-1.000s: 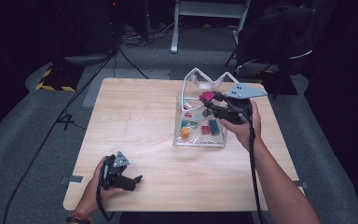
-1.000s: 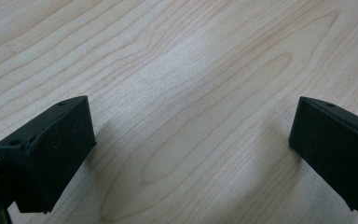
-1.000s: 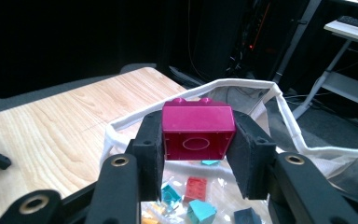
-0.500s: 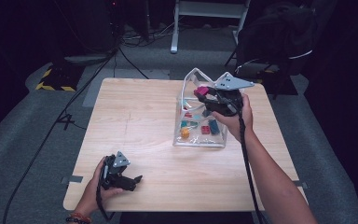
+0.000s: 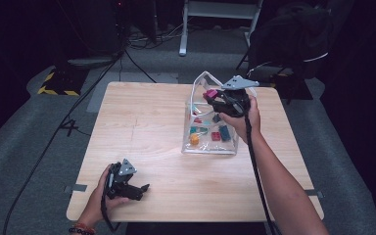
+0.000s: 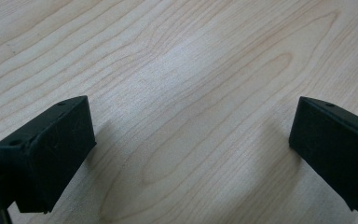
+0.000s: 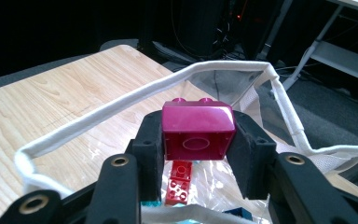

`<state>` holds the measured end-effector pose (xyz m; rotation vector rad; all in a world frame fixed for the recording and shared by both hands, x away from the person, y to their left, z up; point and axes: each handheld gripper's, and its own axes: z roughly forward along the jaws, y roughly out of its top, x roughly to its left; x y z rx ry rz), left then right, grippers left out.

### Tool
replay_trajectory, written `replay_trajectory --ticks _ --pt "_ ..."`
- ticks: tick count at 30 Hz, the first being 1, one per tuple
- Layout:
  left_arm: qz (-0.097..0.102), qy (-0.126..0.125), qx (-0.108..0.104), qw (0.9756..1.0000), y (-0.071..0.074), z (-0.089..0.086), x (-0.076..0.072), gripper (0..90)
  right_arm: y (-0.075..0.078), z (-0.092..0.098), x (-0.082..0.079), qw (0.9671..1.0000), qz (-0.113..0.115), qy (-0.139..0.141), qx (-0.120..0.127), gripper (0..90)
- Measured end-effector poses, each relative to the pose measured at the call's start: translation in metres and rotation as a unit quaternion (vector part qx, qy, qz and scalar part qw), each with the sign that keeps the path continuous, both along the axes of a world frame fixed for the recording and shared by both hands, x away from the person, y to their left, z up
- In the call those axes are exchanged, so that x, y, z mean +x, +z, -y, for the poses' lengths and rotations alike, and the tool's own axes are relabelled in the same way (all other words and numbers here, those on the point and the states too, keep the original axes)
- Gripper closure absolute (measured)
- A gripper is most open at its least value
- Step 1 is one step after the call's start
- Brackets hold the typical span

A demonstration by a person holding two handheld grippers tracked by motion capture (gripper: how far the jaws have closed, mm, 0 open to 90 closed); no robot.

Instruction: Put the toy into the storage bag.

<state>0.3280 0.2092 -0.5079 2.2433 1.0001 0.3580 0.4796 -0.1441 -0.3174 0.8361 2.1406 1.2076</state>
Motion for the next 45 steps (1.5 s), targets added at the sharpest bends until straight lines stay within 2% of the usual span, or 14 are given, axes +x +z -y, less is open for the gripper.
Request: replay_trajectory --ticks 11,15,18,24,45 --pt "0.000 0.000 0.000 1.0000 0.000 0.000 0.000 0.5 -0.007 -0.003 0.009 0.9999 -0.013 -0.011 -0.002 59.2" --pt "0.000 0.000 0.000 1.0000 0.000 0.000 0.000 0.5 -0.008 -0.005 0.009 0.9998 -0.011 -0.012 -0.008 59.1" --pt "0.000 0.000 0.000 1.0000 0.000 0.000 0.000 0.5 -0.009 -0.004 0.011 0.9998 -0.016 -0.012 -0.003 59.1" --pt "0.000 0.000 0.001 1.0000 0.000 0.000 0.000 0.4 -0.011 -0.006 0.009 0.9998 -0.015 -0.014 -0.003 56.1" --pt "0.000 0.000 0.000 1.0000 0.000 0.000 0.000 0.5 -0.007 -0.004 0.006 0.9999 -0.013 -0.008 -0.001 54.4"
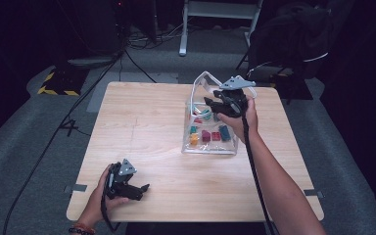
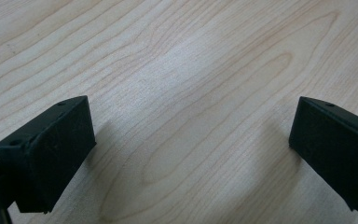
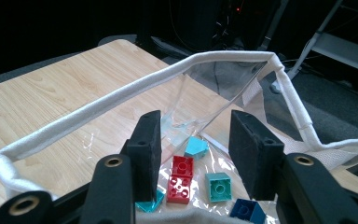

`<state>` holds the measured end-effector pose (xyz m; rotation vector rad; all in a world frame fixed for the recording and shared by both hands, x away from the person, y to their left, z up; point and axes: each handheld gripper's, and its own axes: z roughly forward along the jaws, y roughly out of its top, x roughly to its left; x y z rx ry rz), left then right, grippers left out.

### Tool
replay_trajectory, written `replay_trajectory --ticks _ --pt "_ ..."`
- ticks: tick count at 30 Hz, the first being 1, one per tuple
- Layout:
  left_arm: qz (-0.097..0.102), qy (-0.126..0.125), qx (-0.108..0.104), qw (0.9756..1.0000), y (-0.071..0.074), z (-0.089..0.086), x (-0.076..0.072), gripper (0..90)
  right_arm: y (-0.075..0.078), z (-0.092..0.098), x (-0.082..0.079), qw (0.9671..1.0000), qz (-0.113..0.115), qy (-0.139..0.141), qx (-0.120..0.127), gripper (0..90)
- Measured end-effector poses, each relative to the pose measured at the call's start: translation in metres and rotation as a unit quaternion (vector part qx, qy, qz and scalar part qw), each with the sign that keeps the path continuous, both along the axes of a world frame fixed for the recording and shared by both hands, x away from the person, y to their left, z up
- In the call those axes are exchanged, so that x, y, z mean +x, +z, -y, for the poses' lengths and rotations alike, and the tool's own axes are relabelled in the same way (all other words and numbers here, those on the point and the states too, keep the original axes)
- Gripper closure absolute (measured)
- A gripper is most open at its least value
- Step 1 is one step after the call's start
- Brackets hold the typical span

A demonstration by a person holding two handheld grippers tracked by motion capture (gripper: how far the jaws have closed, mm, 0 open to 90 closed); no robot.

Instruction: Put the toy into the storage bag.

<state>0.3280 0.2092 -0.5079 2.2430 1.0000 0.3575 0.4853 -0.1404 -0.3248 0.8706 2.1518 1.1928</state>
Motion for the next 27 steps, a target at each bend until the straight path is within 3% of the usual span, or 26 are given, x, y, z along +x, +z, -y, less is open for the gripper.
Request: replay_trajectory --ticks 19,27 --pt "0.001 0.001 0.001 1.0000 0.000 0.000 0.000 0.5 0.003 0.007 -0.014 0.9996 0.010 0.024 -0.010 38.8" --pt "0.001 0.001 0.001 1.0000 0.000 0.000 0.000 0.5 0.006 0.017 -0.027 0.9994 0.024 0.023 0.001 30.1"
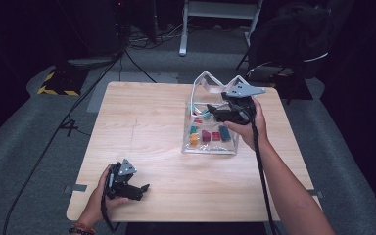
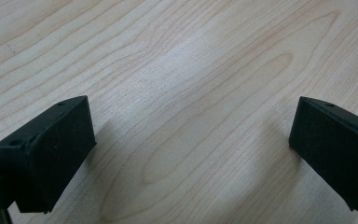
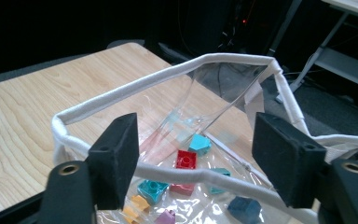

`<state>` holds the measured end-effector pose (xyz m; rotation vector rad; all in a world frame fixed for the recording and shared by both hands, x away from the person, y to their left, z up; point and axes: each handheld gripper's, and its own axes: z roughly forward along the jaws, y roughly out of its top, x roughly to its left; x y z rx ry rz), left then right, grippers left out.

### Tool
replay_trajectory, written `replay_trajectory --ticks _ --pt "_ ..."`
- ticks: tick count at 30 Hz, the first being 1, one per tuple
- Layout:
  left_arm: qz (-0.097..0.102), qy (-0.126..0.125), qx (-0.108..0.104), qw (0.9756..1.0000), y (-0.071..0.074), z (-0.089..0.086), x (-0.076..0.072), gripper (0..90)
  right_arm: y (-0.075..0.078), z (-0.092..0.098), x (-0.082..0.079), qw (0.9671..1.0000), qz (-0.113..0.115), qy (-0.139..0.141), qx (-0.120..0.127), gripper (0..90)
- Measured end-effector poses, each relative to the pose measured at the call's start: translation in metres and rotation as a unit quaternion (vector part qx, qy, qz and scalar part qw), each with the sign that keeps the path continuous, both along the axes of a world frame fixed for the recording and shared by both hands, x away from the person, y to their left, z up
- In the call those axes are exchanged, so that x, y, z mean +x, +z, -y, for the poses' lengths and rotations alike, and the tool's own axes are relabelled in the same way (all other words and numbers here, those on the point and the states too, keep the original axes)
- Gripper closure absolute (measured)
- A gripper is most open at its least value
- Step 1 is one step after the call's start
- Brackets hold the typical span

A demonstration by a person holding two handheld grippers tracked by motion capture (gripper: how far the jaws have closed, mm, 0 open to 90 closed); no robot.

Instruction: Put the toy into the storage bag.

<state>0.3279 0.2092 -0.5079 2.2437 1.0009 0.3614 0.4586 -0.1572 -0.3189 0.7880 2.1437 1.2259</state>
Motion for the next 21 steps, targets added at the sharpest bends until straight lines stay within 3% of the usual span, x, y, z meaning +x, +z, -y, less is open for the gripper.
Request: replay_trajectory --ticks 21 --pt "0.000 0.000 0.000 1.0000 0.000 0.000 0.000 0.5 -0.006 0.029 -0.044 0.9989 0.028 0.034 -0.020 26.7"
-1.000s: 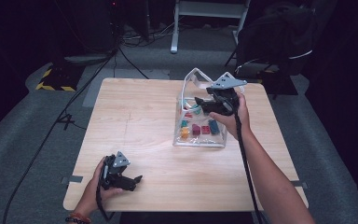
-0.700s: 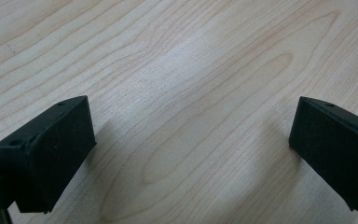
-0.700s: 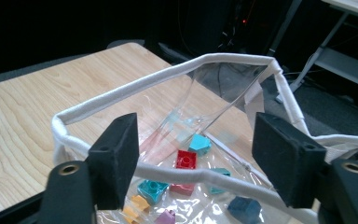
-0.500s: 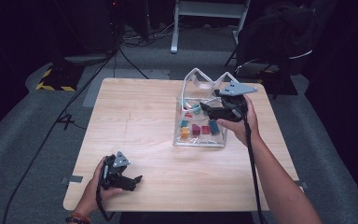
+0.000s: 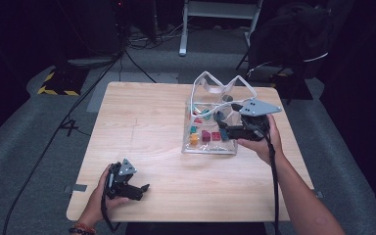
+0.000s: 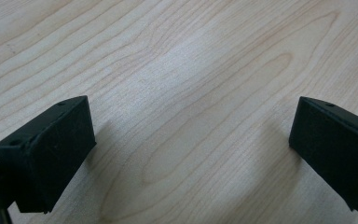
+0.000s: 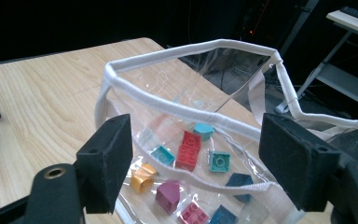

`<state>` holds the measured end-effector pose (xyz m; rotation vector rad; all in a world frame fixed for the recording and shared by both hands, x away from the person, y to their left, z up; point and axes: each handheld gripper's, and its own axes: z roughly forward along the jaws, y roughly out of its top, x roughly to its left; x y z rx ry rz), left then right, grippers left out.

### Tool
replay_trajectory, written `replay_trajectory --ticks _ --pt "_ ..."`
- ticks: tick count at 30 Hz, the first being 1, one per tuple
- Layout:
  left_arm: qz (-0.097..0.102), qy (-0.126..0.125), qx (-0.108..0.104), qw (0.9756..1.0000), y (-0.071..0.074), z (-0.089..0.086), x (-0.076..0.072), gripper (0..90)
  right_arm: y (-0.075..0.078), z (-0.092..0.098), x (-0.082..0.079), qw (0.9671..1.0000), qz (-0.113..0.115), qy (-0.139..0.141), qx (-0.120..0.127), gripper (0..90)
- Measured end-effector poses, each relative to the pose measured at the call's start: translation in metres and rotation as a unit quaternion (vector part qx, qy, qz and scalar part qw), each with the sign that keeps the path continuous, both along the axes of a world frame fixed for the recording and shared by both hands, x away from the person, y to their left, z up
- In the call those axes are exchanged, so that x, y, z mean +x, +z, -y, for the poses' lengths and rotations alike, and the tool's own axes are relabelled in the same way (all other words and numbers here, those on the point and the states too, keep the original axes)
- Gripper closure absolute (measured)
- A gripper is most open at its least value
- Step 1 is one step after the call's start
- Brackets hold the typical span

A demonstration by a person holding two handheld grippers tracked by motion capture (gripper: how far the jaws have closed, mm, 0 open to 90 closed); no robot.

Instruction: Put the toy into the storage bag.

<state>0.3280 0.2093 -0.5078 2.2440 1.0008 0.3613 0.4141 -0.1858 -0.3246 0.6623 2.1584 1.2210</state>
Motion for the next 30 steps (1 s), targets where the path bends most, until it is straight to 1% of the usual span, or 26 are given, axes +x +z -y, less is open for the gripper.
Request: replay_trajectory --ticks 5,10,13,16,18,20,25,27,30 --pt "0.000 0.000 0.000 1.0000 0.000 0.000 0.000 0.5 -0.005 0.005 -0.010 1.0000 0.002 0.006 -0.001 26.9" --pt "0.000 0.000 0.000 1.0000 0.000 0.000 0.000 0.4 -0.011 0.010 -0.019 0.9999 0.004 0.007 -0.010 27.2" --pt "0.000 0.000 0.000 1.0000 0.000 0.000 0.000 0.5 -0.017 0.013 -0.023 0.9999 0.002 0.008 -0.013 27.3" --pt "0.000 0.000 0.000 1.0000 0.000 0.000 0.000 0.5 -0.023 0.016 -0.026 0.9998 -0.002 0.007 -0.019 27.3" --pt "0.000 0.000 0.000 1.0000 0.000 0.000 0.000 0.5 -0.028 0.018 -0.028 0.9998 -0.010 0.010 -0.014 27.5" --pt "0.000 0.000 -0.001 1.0000 0.000 0.000 0.000 0.5 -0.032 0.020 -0.030 0.9998 -0.013 0.010 -0.014 27.5" --pt "0.000 0.000 -0.001 1.0000 0.000 0.000 0.000 0.5 -0.047 0.026 -0.034 0.9994 -0.024 0.006 -0.023 27.5" --pt "0.000 0.000 0.000 1.0000 0.000 0.000 0.000 0.5 -0.051 0.027 -0.035 0.9992 -0.032 0.010 -0.022 27.5" --pt "0.000 0.000 -0.001 1.0000 0.000 0.000 0.000 0.5 -0.058 0.031 -0.037 0.9990 -0.037 0.008 -0.025 27.5"
